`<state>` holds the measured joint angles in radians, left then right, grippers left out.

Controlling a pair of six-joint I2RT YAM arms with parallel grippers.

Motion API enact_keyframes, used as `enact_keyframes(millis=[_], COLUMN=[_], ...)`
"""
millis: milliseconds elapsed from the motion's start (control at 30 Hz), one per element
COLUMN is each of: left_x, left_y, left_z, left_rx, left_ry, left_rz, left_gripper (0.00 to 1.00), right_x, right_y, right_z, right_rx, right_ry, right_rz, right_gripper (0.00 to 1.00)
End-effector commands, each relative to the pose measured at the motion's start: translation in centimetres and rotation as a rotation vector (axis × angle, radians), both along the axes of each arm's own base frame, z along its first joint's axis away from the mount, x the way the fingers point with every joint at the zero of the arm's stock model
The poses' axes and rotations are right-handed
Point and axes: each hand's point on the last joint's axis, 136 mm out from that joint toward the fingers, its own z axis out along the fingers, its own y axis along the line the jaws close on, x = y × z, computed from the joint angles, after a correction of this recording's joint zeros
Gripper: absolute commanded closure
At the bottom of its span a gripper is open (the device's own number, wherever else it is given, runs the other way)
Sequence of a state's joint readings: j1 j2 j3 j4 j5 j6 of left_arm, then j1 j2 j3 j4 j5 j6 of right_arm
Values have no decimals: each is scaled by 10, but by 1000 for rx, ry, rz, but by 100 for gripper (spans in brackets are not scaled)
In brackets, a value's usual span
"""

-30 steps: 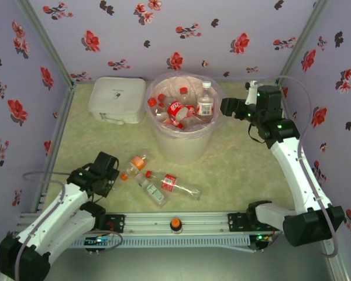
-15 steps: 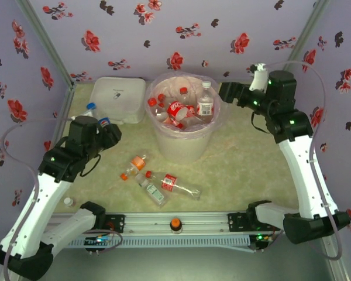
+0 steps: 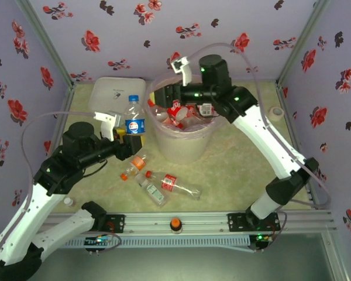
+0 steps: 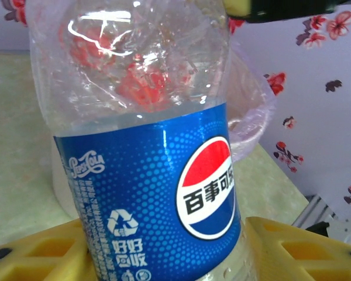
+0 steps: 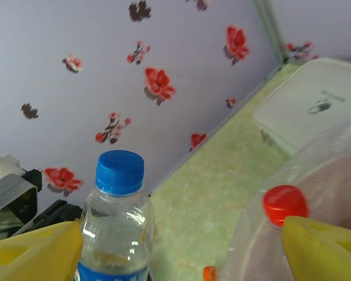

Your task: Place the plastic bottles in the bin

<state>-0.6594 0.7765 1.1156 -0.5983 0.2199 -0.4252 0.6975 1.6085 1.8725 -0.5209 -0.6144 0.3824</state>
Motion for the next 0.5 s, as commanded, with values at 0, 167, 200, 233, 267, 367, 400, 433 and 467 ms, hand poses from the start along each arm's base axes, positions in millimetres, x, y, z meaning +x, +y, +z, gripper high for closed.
enact_keyframes(millis=[0,167,200,233,267,367,400,433,467], left_x=[-1,4,6,7,9,12,13,14,15], left_y=[-14,-22,-24,-25,-26,-26,-26,-25,-25], left_z=[4,1,0,-1,-2,-1,-1,0,0], left_rx=[3,12,15,16,18,17,14,13,13], left_ry=[-57,-59,-56,-54,-52,-57,-62,-66,-66], left_rz=[-70,-85,-85,-85,-83,-72,-67,-61,-57], left_gripper=[100,100,100,100,100,100,100,100,100], right_x=[-18,-26,-28,-29,-31,-30,-29,-29,-27], right_y=[15,32,34,37,39,40,39,39,38], right_z=[13,2,0,-2,-6,-16,-20,-22,-23], right_rx=[50,62,66,68,67,42,28,21,13], right_ry=[19,74,84,96,107,124,122,122,118], right_rz=[92,163,178,189,200,200,193,190,185], right_gripper=[11,11,11,12,14,24,28,32,37])
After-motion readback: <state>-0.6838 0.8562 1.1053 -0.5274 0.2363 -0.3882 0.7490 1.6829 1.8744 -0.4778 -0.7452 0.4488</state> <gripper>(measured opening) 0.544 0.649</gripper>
